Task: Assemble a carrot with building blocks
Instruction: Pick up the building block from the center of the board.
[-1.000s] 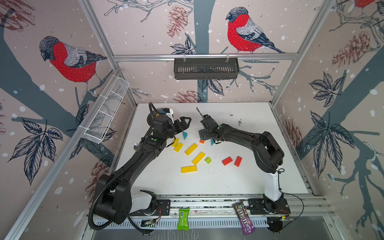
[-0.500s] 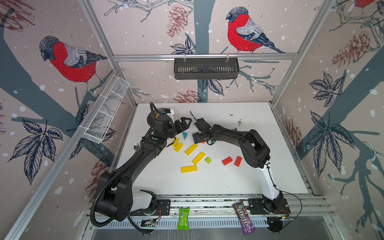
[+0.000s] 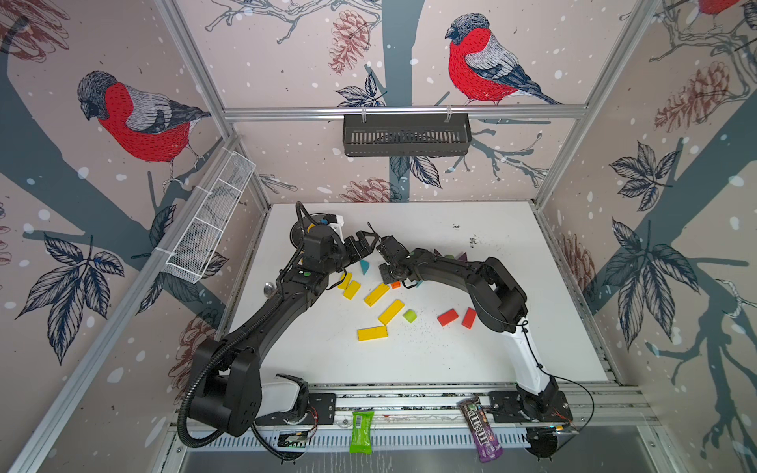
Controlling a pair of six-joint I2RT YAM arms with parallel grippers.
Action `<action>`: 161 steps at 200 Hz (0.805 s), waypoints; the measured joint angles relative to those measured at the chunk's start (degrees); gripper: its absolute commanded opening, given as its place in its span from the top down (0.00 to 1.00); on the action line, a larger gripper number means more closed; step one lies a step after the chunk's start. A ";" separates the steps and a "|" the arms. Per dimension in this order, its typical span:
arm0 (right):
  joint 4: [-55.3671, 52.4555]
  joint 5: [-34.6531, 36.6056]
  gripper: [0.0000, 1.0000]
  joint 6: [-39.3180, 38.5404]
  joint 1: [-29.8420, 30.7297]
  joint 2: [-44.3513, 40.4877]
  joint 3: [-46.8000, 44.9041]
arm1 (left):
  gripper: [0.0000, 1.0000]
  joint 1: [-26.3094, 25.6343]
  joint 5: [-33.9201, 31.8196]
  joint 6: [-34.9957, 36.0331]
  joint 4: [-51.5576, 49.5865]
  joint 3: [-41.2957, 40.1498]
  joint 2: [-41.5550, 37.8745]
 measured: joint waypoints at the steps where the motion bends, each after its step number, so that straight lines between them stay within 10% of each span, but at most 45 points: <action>1: -0.04 0.11 0.74 -0.02 0.04 -0.09 -0.04 | 0.07 0.00 0.00 0.02 0.02 0.00 -0.02; 52: 0.02 4.09 0.75 -1.33 -0.02 -10.14 -4.00 | 0.08 0.02 0.24 -0.20 1.84 0.00 -0.81; 113: 3.41 8.04 0.75 -2.97 -11.13 -35.50 -32.50 | 0.09 -5.57 3.28 -0.42 2.71 -0.04 1.97; 161: 4.33 5.44 0.75 -6.03 -14.84 -39.76 -43.12 | 0.09 -11.56 6.16 0.59 2.34 1.05 6.01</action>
